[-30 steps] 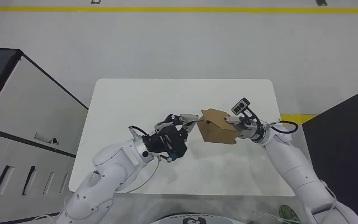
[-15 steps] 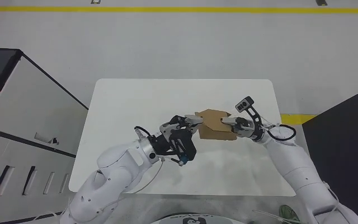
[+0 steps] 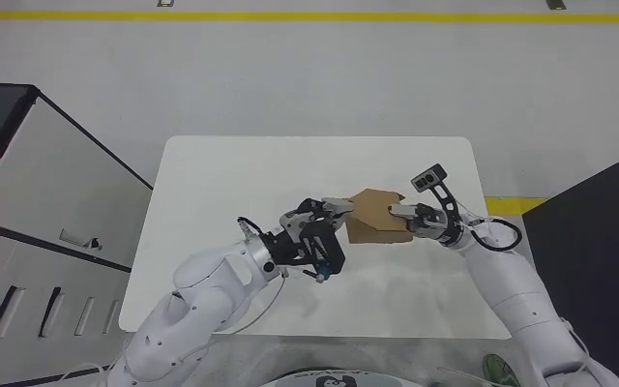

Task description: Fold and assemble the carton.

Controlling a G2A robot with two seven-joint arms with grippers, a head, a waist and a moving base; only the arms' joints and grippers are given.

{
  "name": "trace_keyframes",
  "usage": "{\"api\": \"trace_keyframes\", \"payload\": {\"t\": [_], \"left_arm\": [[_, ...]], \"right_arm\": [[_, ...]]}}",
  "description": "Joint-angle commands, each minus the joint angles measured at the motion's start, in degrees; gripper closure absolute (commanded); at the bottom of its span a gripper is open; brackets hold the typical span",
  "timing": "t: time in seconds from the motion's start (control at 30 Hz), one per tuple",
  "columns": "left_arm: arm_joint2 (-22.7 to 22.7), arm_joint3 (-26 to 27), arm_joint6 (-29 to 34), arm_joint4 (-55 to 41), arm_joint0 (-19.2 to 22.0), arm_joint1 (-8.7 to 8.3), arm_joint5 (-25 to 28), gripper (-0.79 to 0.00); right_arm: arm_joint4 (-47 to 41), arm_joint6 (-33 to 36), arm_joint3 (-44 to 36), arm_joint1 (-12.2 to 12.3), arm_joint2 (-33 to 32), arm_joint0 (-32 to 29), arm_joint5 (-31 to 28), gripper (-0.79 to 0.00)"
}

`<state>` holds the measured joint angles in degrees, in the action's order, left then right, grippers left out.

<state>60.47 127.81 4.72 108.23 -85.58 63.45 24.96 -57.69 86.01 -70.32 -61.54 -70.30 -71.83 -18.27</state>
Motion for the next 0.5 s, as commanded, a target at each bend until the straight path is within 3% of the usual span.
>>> {"api": "trace_keyframes", "payload": {"t": [0.0,0.47], "left_arm": [[-0.43,0.10,-0.08,0.23,0.02,0.02,0.36,0.000],[-3.23,-0.53,-1.51,1.20,1.23,0.25,2.74,0.000]], "right_arm": [[-0.94,0.54,-0.49,-0.11,-0.39,-0.33,0.54,0.000],[-6.02,1.99,-3.25,-0.72,-0.66,-1.66,1.99,0.000]]}}
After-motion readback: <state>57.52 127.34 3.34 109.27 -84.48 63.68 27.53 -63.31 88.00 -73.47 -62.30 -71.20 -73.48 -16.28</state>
